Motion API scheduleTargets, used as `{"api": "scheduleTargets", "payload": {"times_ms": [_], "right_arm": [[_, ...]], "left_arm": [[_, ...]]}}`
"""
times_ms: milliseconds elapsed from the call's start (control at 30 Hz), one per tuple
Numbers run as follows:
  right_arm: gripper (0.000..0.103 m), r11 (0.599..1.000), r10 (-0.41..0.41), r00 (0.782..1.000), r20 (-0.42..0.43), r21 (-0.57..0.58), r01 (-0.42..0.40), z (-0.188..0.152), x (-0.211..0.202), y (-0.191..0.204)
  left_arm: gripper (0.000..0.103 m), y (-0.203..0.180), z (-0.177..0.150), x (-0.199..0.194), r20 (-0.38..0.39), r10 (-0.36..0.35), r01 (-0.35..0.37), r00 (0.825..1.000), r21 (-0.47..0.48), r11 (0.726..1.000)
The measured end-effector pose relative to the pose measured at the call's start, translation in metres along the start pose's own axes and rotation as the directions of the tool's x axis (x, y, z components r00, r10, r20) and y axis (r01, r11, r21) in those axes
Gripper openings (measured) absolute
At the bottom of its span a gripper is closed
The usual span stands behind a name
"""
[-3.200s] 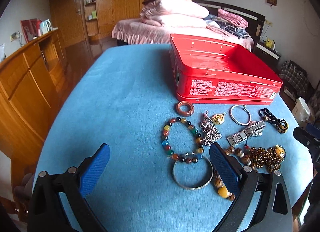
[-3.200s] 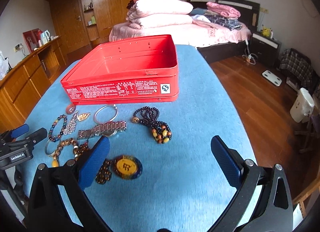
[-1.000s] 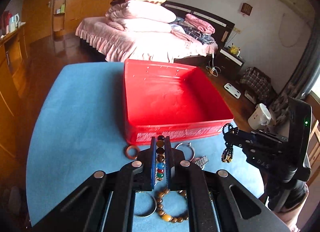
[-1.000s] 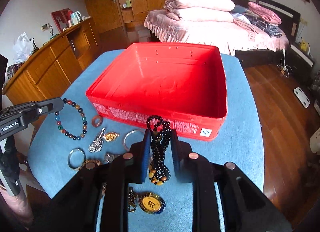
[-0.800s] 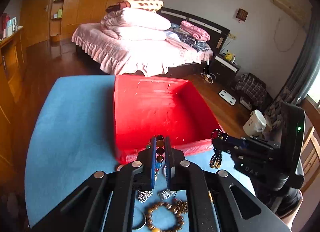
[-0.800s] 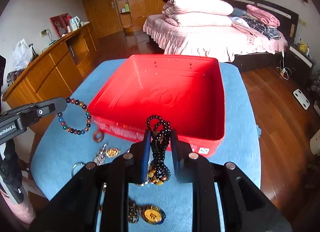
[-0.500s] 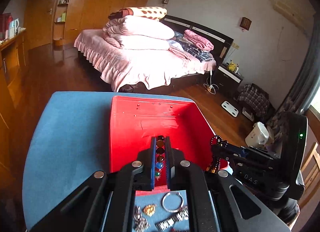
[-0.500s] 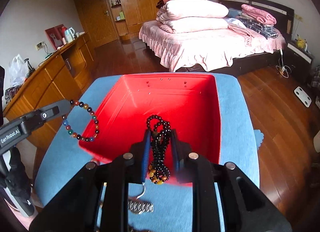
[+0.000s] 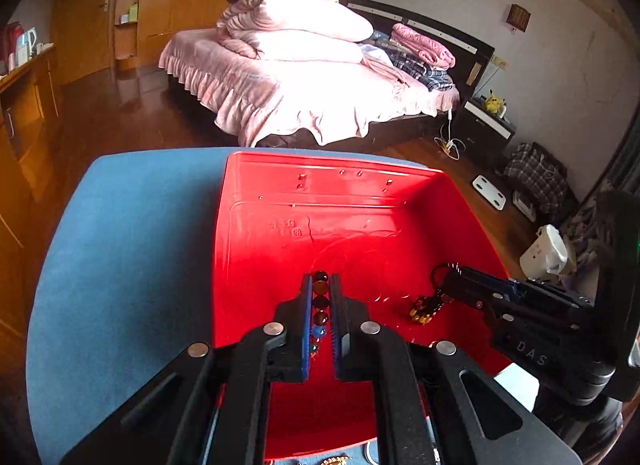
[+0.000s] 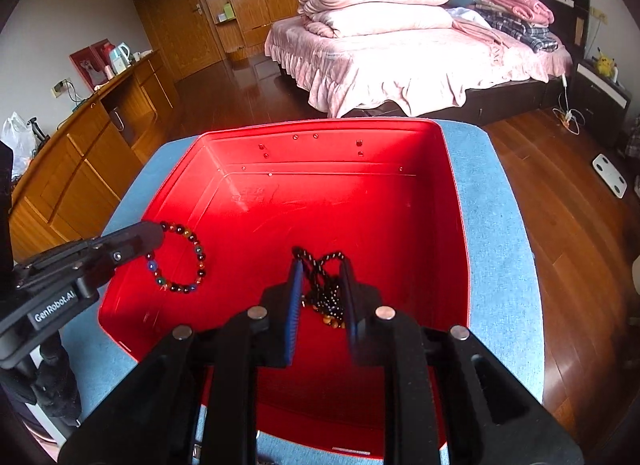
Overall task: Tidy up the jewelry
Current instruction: 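Carry both bracelets into the red tin box and open both tools, then withdraw both tools from the box back over the remaining jewelry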
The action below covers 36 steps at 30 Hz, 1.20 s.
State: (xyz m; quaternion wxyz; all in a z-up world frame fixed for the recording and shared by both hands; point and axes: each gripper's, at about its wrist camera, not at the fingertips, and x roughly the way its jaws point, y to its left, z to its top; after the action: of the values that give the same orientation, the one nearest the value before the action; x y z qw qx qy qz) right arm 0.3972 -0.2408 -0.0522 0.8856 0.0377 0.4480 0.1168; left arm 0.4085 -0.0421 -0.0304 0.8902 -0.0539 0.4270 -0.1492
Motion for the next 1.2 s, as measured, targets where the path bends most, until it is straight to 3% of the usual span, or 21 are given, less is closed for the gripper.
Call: {"api": "scheduleTargets", "payload": {"times_ms": [133,200,267,400,500,600,667,733,867,1200], "right_arm": [[0.023,1.000,-0.013,1.000,-0.001,-0.005,0.013,0.001,0.003,0.001],[0.027,1.000,-0.019,1.000,0.003,-0.006,0.019,0.002,0.003,0.002],[0.027,1.000,-0.018,1.000,0.004,0.003,0.018,0.002,0.003,0.000],[0.027,1.000,-0.018,1.000,0.006,0.003,0.018,0.003,0.002,0.000],[0.035,1.000,-0.023,1.000,0.013,-0.001,0.023,0.004,-0.001,0.002],[0.036,0.999,-0.034,0.999,0.020,-0.005,0.034,0.004,-0.003,0.005],[0.042,0.999,-0.037,0.999,0.029,-0.005,0.037,0.004,-0.008,0.007],[0.058,0.998,-0.054,0.997,0.049,-0.012,0.054,0.004,-0.014,0.010],[0.058,0.998,-0.061,0.995,0.074,-0.023,0.063,0.002,-0.027,0.014],[0.058,0.996,-0.090,0.990,0.108,-0.003,0.091,-0.038,-0.060,0.022]], "left_arm": [[0.008,0.002,-0.005,0.009,-0.017,0.028,-0.028,0.999,0.006,1.000],[0.024,0.002,-0.006,0.010,-0.009,0.053,-0.053,0.999,0.020,0.998],[0.031,0.000,-0.007,0.010,0.002,0.074,-0.074,0.997,0.034,0.997],[0.031,-0.003,-0.008,0.008,0.006,0.091,-0.092,0.996,0.051,0.994],[0.031,-0.003,-0.010,0.007,0.008,0.103,-0.103,0.995,0.057,0.993],[0.031,0.000,-0.010,0.005,0.004,0.097,-0.097,0.995,0.046,0.994],[0.034,0.000,-0.011,0.002,0.007,0.103,-0.103,0.995,0.044,0.994],[0.037,0.000,-0.012,-0.002,0.014,0.106,-0.107,0.994,0.045,0.993],[0.048,-0.001,-0.016,-0.015,0.034,0.108,-0.109,0.994,0.045,0.993],[0.054,0.005,-0.059,-0.069,0.099,0.148,-0.153,0.984,0.047,0.987]]}}
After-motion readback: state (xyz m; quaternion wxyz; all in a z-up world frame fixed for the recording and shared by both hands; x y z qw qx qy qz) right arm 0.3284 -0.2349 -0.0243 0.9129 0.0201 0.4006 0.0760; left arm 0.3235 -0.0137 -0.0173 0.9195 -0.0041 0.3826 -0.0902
